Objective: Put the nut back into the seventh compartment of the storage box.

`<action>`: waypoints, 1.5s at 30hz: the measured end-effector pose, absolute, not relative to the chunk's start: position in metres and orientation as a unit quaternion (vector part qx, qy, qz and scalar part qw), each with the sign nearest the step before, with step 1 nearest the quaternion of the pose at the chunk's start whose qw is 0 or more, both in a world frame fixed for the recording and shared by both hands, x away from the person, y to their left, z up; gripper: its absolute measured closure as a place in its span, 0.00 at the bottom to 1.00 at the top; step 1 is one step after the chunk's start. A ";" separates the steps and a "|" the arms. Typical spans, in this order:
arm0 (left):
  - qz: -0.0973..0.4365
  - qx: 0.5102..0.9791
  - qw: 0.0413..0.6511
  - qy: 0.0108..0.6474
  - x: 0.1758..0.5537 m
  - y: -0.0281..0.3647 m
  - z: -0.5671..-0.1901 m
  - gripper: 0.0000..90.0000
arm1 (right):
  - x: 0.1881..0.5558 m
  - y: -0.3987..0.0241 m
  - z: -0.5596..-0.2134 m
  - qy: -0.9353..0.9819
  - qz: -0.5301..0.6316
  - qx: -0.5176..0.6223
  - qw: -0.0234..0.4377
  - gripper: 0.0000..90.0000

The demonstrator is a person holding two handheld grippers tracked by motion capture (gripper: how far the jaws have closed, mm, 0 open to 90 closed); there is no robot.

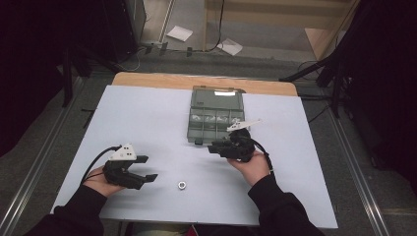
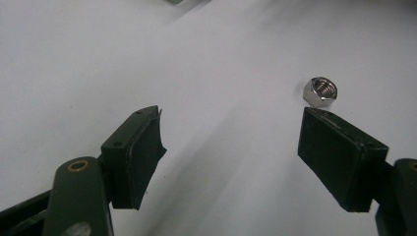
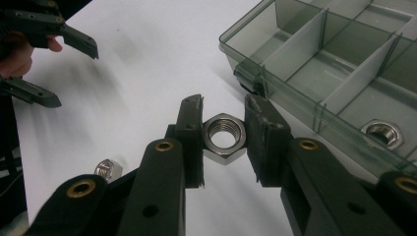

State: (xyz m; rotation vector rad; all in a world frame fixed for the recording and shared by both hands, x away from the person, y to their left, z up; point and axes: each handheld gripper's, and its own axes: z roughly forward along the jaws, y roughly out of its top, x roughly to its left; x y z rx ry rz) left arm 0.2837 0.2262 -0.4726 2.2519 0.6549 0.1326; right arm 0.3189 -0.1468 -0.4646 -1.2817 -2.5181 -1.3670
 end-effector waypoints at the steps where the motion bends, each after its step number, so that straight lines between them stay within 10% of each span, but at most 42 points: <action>1: 0.052 0.884 0.385 0.258 0.284 0.226 -0.473 0.27 | 0.319 -0.147 -0.464 -0.802 -0.436 -0.409 0.002 0.79; 45: 0.058 0.880 0.386 0.271 0.278 0.235 -0.473 0.27 | 0.345 -0.162 -0.458 -0.786 -0.428 -0.446 -0.020 0.79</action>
